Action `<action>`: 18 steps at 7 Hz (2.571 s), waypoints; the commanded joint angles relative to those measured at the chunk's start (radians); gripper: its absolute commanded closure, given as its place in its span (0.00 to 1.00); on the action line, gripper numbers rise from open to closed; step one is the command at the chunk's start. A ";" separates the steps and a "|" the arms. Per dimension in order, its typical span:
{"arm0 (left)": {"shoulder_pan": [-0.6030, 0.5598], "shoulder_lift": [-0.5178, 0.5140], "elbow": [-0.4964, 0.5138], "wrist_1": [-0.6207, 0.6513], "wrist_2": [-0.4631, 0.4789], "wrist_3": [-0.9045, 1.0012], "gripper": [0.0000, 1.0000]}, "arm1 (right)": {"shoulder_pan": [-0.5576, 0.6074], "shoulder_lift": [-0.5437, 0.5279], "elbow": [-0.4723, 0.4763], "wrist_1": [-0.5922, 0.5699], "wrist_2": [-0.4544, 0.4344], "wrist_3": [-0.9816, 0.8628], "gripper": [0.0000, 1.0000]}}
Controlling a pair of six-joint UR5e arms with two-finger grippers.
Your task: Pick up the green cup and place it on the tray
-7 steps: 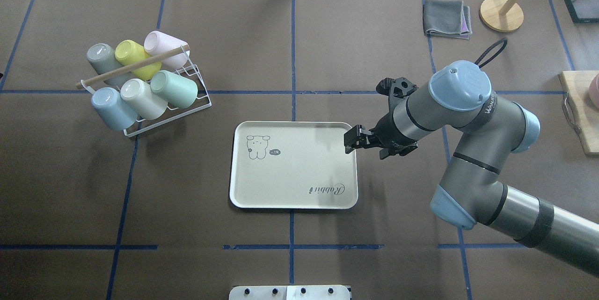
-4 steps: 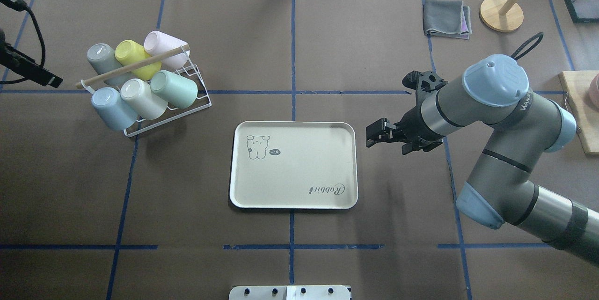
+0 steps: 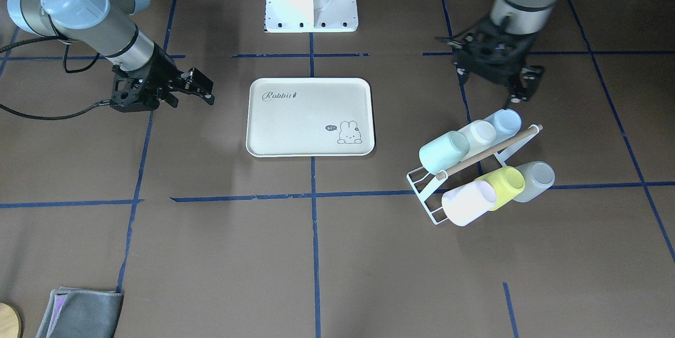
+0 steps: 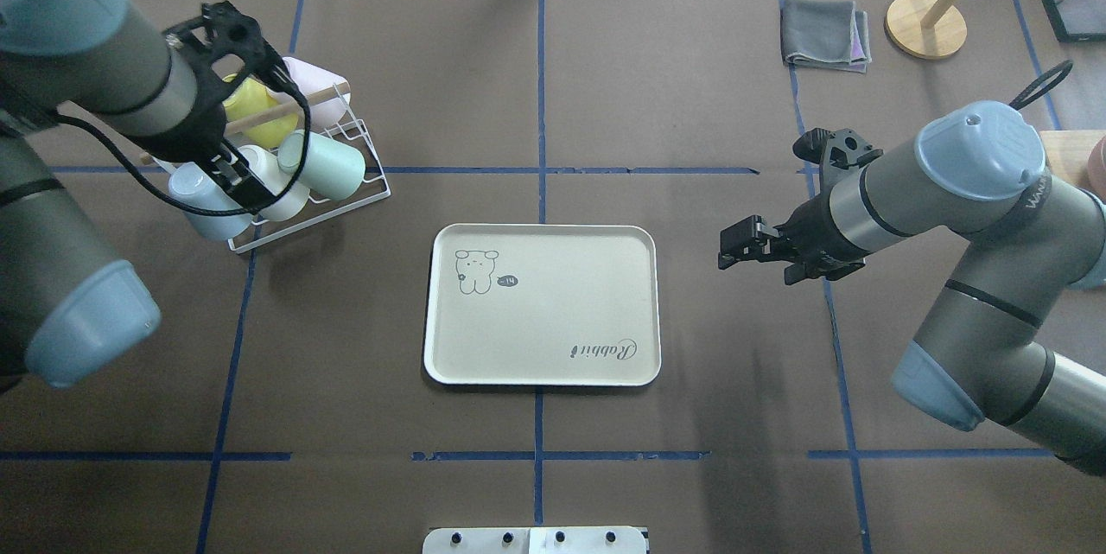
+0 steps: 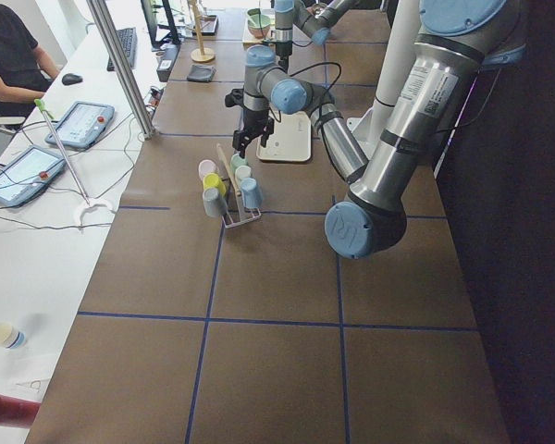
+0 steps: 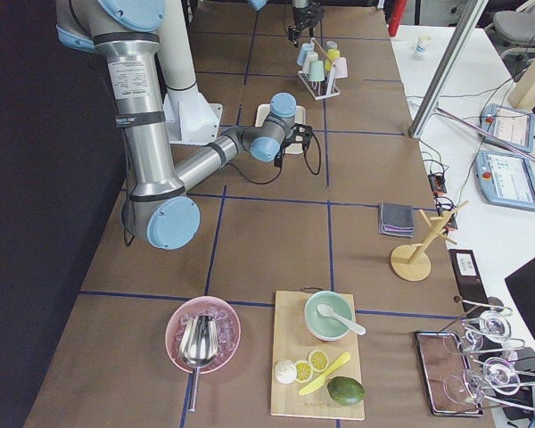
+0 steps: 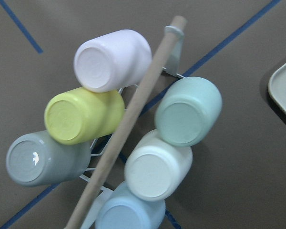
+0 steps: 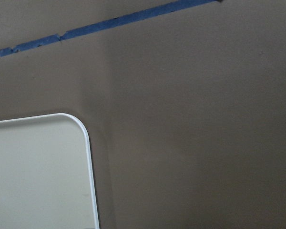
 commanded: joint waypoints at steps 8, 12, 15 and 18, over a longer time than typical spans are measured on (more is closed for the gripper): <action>0.328 -0.370 0.451 0.222 0.717 0.514 0.00 | 0.275 -0.316 0.090 0.000 0.068 -0.419 0.00; 0.335 -0.454 0.609 0.429 0.762 0.513 0.00 | 0.275 -0.322 0.093 0.000 0.070 -0.419 0.00; 0.335 -0.493 0.726 0.457 0.788 0.501 0.00 | 0.280 -0.333 0.101 0.003 0.076 -0.419 0.00; 0.333 -0.494 0.783 0.466 0.817 0.490 0.00 | 0.280 -0.336 0.101 0.003 0.076 -0.419 0.00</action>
